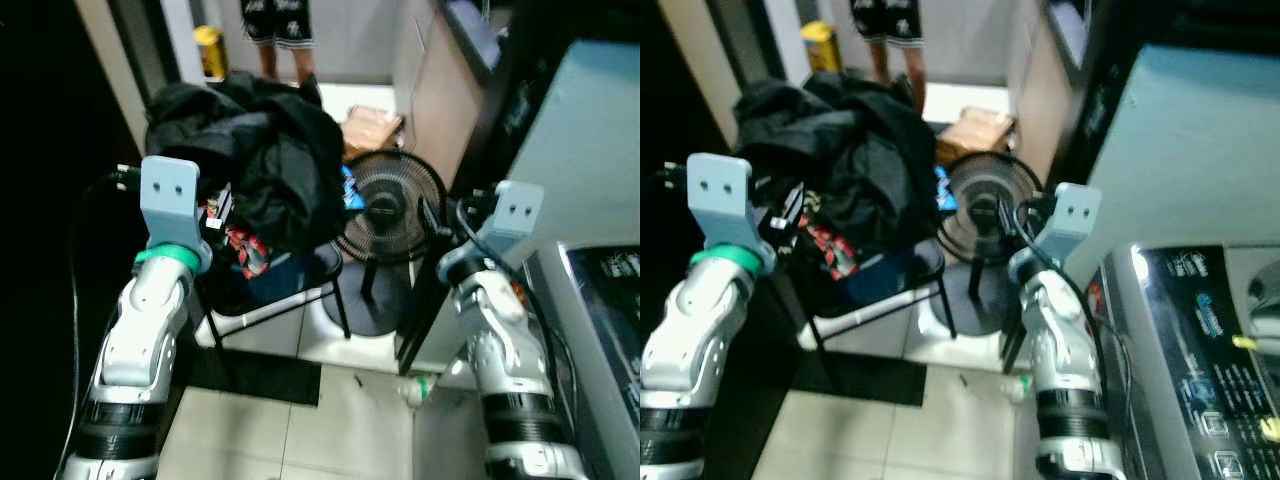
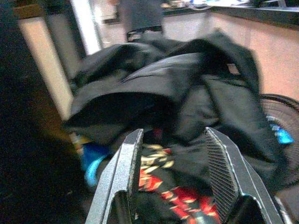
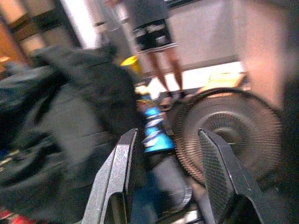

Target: Clothes washing

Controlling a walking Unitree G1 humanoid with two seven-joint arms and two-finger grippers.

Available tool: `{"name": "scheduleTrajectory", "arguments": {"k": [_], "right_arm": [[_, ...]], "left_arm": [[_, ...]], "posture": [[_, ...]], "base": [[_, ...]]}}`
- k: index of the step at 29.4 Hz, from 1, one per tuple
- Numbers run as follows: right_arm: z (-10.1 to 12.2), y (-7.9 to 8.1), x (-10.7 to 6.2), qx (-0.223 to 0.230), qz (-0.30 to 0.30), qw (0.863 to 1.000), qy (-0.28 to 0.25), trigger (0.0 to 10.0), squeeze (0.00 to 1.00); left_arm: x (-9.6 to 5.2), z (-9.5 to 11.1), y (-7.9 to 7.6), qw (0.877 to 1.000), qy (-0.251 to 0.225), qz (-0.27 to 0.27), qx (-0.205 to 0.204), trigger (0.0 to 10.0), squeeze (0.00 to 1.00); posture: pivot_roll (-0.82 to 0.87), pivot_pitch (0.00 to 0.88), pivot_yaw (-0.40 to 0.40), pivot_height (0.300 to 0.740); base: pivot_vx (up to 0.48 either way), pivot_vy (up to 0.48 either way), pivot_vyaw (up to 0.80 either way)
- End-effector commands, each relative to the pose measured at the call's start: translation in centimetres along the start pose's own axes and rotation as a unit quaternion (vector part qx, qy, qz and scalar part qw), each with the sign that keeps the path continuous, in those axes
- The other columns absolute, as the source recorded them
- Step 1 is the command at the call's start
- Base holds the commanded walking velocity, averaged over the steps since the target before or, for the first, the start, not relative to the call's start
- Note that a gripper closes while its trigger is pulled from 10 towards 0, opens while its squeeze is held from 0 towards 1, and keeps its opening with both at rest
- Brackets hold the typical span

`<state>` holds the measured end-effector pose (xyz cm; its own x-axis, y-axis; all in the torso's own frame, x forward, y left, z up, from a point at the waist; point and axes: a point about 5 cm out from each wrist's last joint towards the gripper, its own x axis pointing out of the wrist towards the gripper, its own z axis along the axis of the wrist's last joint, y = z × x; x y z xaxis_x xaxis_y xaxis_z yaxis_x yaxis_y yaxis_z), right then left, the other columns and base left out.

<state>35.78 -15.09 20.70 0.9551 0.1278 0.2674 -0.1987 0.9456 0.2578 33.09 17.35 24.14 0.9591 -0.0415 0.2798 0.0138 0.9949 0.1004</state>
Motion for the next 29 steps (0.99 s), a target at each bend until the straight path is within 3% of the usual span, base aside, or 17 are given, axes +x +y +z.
{"name": "scheduleTrajectory", "arguments": {"k": [1, 4, 9, 29], "right_arm": [[-0.25, -0.42, -0.14, 0.005, -0.003, 1.0, 0.008, 10.0, 0.0], [-0.18, -0.45, -0.12, 0.009, -0.003, 1.0, 0.006, 10.0, 0.0], [-0.05, -0.39, -0.1, 0.012, -0.002, 1.0, 0.002, 10.0, 0.0], [-0.5, 0.02, -0.29, 0.016, 0.008, 1.0, 0.006, 10.0, 0.0]], "left_arm": [[-0.05, -0.19, 0.01, 1.0, 0.006, 0.001, -0.006, 10.0, 0.0], [-0.02, -0.14, 0.04, 1.0, 0.005, 0.001, -0.009, 10.0, 0.0], [0.15, 0.2, -0.08, 0.999, 0.001, -0.004, -0.034, 10.0, 0.0], [0.38, 0.5, -0.23, 0.999, -0.006, -0.006, -0.031, 10.0, 0.0]], "posture": [[0.13, 0.034, 0.056, 0.74], [0.13, 0.027, 0.053, 0.74], [0.13, 0.021, 0.053, 0.74], [0.13, 0.001, 0.057, 0.74]], "base": [[0.0, 0.0, 0.8], [0.0, 0.0, 0.8], [0.0, 0.0, 0.0], [0.386, 0.0, 0.0]]}}
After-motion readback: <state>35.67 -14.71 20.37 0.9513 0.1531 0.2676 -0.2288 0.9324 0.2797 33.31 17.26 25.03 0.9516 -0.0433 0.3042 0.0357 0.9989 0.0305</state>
